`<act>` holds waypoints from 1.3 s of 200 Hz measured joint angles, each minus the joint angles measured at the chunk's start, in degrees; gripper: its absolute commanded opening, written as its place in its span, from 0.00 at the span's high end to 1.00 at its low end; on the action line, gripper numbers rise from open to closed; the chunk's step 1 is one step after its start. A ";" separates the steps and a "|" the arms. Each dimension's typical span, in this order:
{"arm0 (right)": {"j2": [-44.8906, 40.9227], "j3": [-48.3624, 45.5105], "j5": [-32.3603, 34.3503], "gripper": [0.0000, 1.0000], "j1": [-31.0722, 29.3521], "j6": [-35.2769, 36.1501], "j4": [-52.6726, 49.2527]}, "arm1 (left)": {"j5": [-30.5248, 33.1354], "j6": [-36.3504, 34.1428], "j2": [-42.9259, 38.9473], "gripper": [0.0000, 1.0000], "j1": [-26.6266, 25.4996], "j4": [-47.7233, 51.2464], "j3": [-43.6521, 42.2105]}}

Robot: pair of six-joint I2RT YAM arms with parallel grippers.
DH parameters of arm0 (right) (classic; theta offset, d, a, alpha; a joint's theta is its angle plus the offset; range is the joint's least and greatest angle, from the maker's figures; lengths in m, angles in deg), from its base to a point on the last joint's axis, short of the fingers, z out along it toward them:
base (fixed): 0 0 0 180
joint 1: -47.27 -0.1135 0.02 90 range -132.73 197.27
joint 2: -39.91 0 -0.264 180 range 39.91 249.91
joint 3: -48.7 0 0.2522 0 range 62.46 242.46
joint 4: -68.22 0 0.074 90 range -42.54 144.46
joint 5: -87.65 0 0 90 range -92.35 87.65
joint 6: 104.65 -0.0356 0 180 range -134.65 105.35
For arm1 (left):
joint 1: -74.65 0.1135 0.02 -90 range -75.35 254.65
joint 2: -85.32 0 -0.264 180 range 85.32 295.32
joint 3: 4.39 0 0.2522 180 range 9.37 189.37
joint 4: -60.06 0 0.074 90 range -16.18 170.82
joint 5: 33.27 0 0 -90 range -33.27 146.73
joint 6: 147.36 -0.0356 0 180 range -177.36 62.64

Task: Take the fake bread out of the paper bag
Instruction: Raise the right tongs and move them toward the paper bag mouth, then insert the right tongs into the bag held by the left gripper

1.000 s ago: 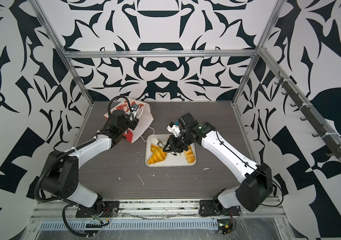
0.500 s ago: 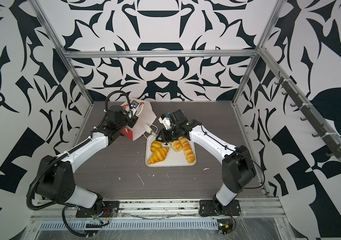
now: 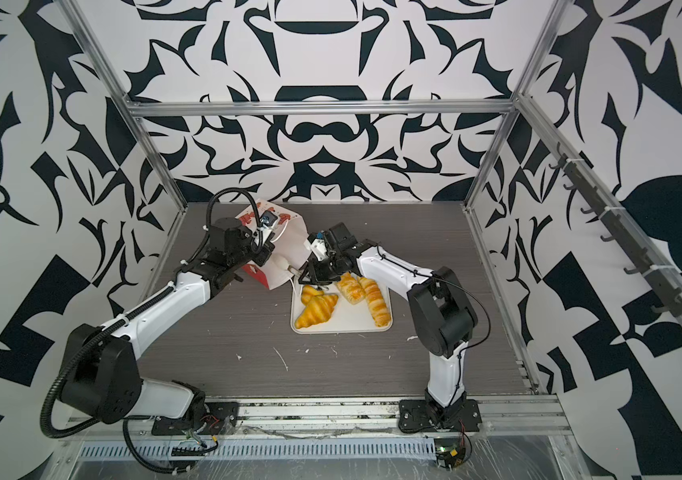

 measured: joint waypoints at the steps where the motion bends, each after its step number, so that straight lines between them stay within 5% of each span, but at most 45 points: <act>1: 0.00 0.02 0.00 0.75 0.00 0.00 0.00 | -0.02 0.00 0.00 1.00 0.00 0.00 -0.04; 194: 6.45 8.87 1.40 0.74 -4.20 -1.16 0.90 | -1.49 0.00 2.40 1.00 1.33 0.52 -1.70; 260: -1.57 7.78 6.05 0.72 -2.36 3.48 -5.66 | -1.68 -0.11 1.33 1.00 2.64 0.28 -1.70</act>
